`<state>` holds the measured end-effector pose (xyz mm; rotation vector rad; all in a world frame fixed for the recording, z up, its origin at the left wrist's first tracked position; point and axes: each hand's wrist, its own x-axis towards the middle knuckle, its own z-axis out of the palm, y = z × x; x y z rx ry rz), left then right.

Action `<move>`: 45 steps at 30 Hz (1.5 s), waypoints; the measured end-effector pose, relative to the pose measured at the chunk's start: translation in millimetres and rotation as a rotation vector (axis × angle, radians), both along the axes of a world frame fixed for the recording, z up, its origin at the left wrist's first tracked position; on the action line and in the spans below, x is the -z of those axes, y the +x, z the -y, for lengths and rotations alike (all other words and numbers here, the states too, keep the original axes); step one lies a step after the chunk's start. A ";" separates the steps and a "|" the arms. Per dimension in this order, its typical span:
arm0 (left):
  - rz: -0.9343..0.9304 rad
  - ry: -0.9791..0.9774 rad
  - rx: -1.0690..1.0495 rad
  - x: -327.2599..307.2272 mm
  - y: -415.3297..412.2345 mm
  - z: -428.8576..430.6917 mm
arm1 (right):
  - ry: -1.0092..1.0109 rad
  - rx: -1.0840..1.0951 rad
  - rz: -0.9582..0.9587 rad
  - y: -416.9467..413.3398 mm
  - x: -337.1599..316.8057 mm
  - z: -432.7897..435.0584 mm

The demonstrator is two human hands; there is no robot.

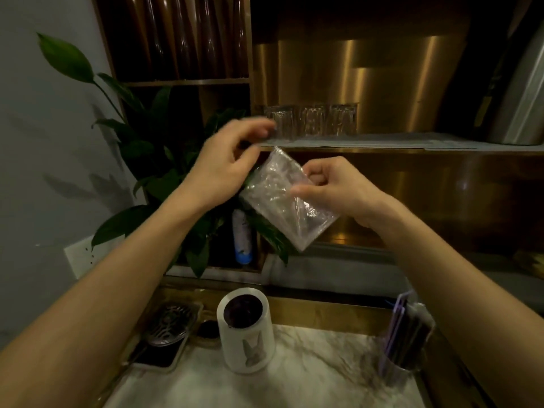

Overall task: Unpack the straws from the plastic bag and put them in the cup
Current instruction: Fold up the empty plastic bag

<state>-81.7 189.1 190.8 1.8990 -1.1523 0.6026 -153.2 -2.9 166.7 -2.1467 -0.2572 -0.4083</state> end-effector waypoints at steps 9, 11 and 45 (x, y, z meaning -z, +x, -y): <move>-0.689 -0.437 0.280 45.0 -0.9 1.0 | 0.371 -0.069 0.270 6.6 16.4 -27.2; -0.683 -0.399 0.318 45.9 9.6 -6.6 | 0.443 -0.140 0.219 11.7 18.8 -27.6; -0.582 0.065 -0.457 304.6 107.6 -33.6 | 0.011 0.296 -0.239 140.6 278.5 -49.0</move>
